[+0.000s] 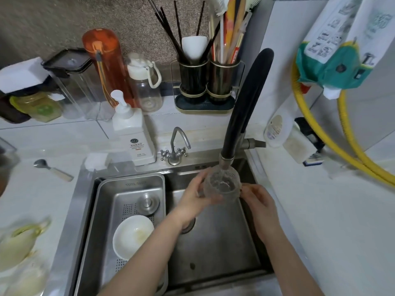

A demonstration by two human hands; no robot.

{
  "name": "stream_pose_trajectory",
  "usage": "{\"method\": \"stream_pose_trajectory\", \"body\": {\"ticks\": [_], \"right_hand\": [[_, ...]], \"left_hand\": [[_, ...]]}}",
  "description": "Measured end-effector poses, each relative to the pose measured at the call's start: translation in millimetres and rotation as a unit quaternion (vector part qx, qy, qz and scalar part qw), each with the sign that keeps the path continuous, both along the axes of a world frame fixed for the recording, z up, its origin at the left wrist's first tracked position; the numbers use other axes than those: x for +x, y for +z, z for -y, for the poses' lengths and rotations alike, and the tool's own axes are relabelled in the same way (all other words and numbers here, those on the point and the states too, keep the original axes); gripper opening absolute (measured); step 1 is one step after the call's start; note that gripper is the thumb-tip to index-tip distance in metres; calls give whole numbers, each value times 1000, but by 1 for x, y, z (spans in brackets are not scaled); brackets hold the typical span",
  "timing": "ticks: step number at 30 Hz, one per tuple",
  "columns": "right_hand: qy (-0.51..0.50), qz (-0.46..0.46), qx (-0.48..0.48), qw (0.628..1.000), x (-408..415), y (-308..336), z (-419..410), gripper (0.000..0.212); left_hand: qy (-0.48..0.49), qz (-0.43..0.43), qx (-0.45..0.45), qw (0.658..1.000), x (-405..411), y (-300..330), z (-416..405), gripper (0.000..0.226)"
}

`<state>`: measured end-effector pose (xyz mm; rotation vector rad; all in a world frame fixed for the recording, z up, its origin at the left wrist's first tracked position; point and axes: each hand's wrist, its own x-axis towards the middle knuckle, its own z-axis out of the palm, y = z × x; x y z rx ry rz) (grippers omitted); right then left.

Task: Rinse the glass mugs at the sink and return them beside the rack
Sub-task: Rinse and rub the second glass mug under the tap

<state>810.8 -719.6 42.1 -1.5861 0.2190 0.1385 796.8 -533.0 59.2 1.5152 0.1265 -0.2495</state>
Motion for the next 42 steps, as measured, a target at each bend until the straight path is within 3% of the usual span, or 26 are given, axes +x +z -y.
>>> {"method": "stream_pose_trajectory", "body": {"ticks": [8,13,19,25,28,33,38,40,42], "right_hand": [[28,-6,-9,1000,-1,3,-17,5],[-9,-4,-5,1000,-21,-10,-1,8],[35,-15,-9,999,-12,-7,-21,5],[-16,-23,-2,1000,-31,-18,-4,9],[25,-45,4,999,-36,-23,-17,7],[32,-5,-39,999,-12,-4,-18,6],[3,21,-87,996,-21,-2,-6,11],[21,34,-108,993,-20,-2,-12,13],[56,44,-132,989,-17,0,-17,15]], "left_hand": [[39,-15,-15,999,-3,-11,-17,75],[3,-9,10,1000,-12,-13,-2,77],[17,-42,-16,999,-9,-16,-29,79],[6,-30,23,999,-19,-21,-4,79],[14,-47,34,998,-26,-26,-26,77],[45,-37,21,998,-13,-10,-15,75],[45,-84,34,995,-13,-8,2,54],[76,-115,37,990,-12,-12,0,53],[107,-131,-5,986,-8,-8,0,38]]}}
